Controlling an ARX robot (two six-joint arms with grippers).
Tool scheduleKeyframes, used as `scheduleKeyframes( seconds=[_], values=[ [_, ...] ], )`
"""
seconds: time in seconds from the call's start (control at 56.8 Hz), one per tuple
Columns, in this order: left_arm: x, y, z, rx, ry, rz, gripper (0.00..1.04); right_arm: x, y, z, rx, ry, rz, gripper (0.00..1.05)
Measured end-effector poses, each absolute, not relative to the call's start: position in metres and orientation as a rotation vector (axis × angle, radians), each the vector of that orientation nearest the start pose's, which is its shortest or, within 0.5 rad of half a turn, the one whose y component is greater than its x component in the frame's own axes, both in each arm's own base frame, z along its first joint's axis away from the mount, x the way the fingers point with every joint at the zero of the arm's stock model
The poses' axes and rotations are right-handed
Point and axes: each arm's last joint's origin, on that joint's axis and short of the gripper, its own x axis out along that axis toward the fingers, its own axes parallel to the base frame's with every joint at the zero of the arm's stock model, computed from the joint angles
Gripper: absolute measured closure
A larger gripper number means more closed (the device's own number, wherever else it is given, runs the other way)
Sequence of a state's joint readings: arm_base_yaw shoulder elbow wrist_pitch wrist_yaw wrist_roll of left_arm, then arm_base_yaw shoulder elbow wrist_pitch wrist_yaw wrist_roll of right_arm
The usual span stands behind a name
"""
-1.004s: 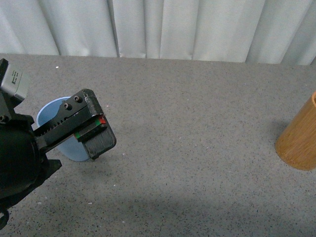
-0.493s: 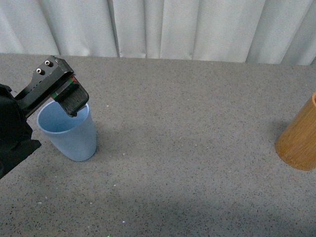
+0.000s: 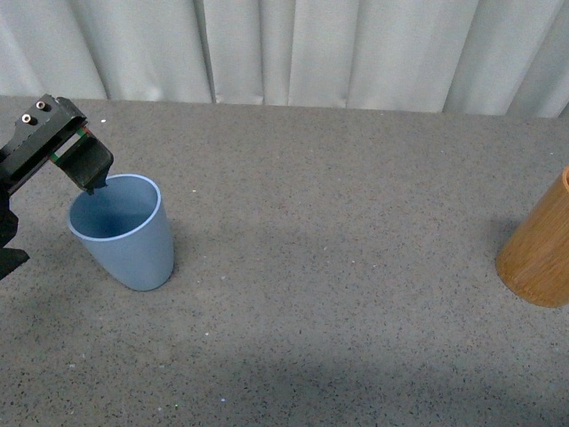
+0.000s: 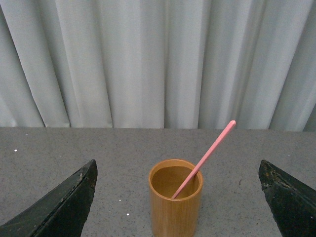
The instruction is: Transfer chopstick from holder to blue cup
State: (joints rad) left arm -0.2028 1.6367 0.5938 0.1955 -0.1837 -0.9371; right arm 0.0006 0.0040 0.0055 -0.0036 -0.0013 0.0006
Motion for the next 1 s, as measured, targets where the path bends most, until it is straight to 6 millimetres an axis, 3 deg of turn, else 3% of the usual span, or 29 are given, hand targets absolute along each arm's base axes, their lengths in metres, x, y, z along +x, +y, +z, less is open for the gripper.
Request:
scheduleKeyframes(
  seconds=[0.775,1.004],
  values=[
    [0.273,-0.053,0.105,-0.636,0.86,0.415,0.07,0.098,0.0,0.165,0.0,0.002,0.002,0.1],
    [0.274,-0.058,0.101,-0.577,0.895,0.399,0.39,0.098,0.0,0.165,0.001,0.002,0.002,0.1]
  ],
)
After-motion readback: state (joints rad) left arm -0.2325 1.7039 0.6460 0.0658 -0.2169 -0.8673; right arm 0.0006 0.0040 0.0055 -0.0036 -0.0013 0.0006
